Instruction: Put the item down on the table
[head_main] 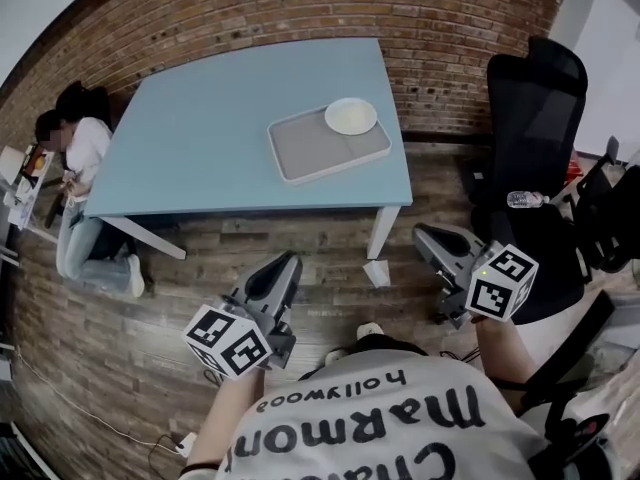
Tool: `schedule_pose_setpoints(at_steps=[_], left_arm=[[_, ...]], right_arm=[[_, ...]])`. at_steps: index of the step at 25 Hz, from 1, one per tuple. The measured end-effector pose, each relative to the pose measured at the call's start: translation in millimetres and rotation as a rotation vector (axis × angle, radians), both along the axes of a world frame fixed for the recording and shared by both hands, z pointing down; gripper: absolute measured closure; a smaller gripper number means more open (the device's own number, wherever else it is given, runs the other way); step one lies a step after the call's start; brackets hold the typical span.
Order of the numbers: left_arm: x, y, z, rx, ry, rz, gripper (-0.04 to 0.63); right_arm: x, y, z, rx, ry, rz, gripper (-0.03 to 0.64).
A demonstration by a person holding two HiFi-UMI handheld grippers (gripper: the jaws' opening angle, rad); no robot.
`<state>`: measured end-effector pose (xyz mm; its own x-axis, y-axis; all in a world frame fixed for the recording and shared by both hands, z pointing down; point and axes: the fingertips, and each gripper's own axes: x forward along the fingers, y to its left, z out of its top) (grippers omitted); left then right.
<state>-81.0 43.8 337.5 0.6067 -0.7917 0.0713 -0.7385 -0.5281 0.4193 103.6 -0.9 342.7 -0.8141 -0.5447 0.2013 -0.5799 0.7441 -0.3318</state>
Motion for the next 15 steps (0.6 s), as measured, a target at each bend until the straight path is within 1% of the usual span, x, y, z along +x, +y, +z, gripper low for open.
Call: schedule_pose_setpoints(at_steps=[6,15], left_arm=[[4.5,-7.9,-8.7,0.007,0.008,0.002,0.577],[6.5,-7.7,-8.9,0.020,0.007,0.010,0.577]], right_arm=[[9.6,-5.5,-6.0,-0.001,0.023,0.017,0.604],[14.9,-4.2,-5.3,0.011,0.053,0.035,0.604]])
